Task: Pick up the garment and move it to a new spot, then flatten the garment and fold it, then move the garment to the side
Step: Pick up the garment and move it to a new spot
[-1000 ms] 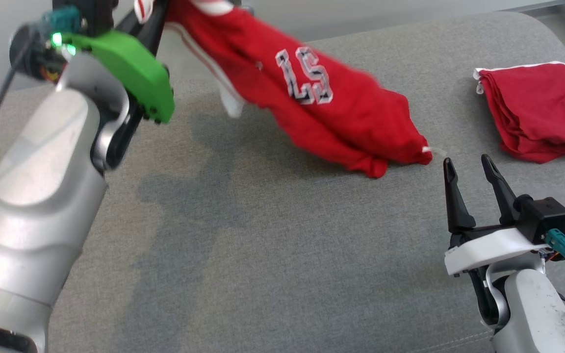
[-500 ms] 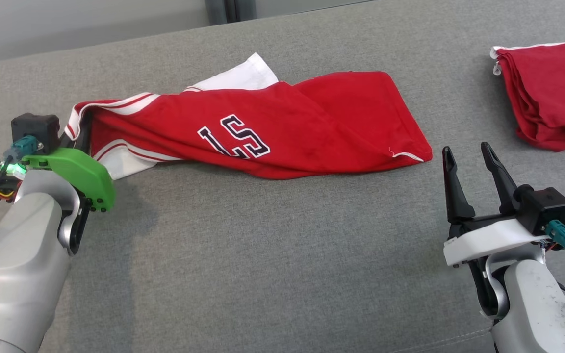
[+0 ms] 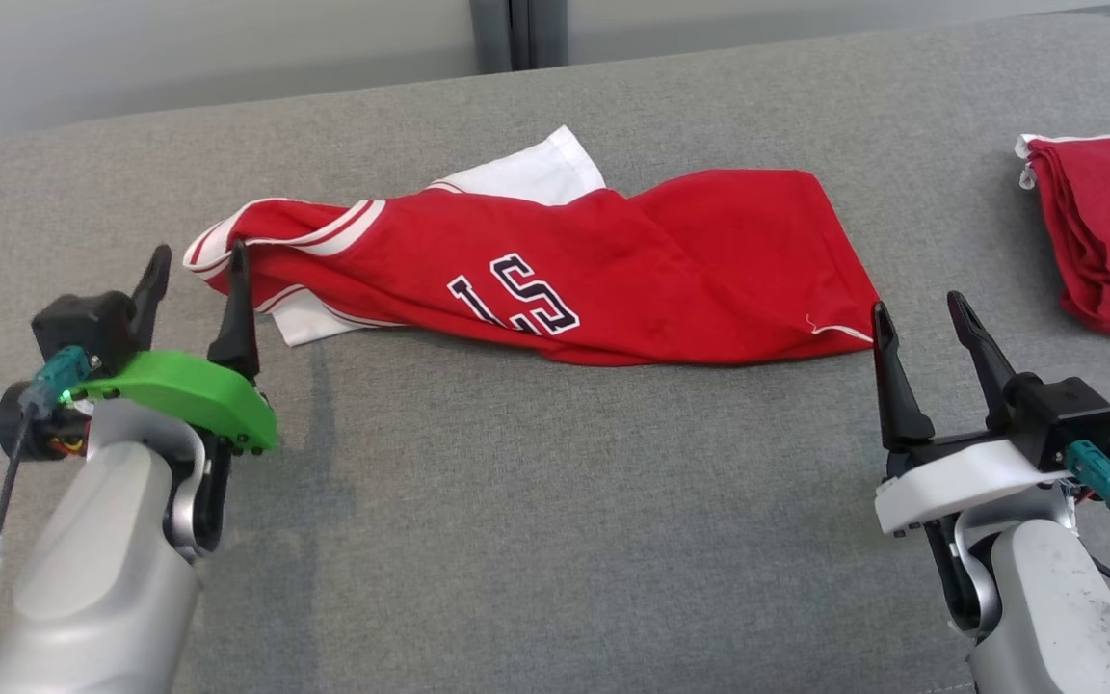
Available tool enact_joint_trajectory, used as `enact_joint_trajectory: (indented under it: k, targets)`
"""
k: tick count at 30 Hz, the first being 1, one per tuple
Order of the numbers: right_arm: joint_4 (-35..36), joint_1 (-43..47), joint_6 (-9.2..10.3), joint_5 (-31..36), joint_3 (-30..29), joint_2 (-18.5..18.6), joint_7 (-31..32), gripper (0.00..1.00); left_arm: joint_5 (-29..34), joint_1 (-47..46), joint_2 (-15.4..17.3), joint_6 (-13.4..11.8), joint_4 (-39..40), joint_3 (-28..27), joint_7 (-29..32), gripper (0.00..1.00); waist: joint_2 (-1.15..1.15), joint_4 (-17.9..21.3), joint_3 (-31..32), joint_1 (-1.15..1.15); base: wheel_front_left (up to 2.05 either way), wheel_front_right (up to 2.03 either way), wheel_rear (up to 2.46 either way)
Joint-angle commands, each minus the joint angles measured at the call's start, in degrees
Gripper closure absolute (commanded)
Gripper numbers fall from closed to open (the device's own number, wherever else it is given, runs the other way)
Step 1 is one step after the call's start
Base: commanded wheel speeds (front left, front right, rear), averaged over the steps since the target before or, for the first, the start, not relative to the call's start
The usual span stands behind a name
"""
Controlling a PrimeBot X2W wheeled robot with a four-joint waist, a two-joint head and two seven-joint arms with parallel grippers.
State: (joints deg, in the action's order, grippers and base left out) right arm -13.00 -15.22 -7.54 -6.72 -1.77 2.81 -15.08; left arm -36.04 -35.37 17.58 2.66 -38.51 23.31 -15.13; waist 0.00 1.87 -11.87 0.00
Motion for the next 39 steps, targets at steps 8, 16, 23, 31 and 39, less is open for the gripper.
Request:
enact_joint_trajectory:
  k: [8,16,23,31,39]
  targets:
    - [-1.6,3.5,0.11,1.0,-0.1,0.2,-0.1,0.00,4.9,14.8,-4.9,0.2,10.5,-7.4,0.0,0.00,0.00,-3.8,5.6,0.00,0.00,0.00,0.00]
    - [-2.0,7.4,0.11,-0.2,0.5,0.2,-0.1,0.00,9.7,26.4,-9.3,0.7,17.9,-12.1,0.0,0.00,0.00,-5.2,9.7,0.00,0.00,0.00,0.00]
    - [-2.0,10.2,0.11,-1.8,0.5,0.2,-0.1,0.00,12.2,32.1,-11.6,0.9,21.1,-13.4,0.0,0.00,0.00,-5.6,11.6,0.00,0.00,0.00,0.00]
    - [-2.5,11.1,0.11,-2.8,1.2,0.2,-0.1,0.00,13.8,33.7,-12.2,0.9,22.0,-14.4,0.0,0.00,0.00,-5.1,12.0,0.00,0.00,0.00,0.00]
    - [-2.9,10.5,0.11,-2.6,1.1,0.2,-0.1,0.00,14.1,34.0,-12.6,1.4,21.5,-15.5,0.0,0.00,0.00,-5.1,12.1,0.00,0.00,0.00,0.00]
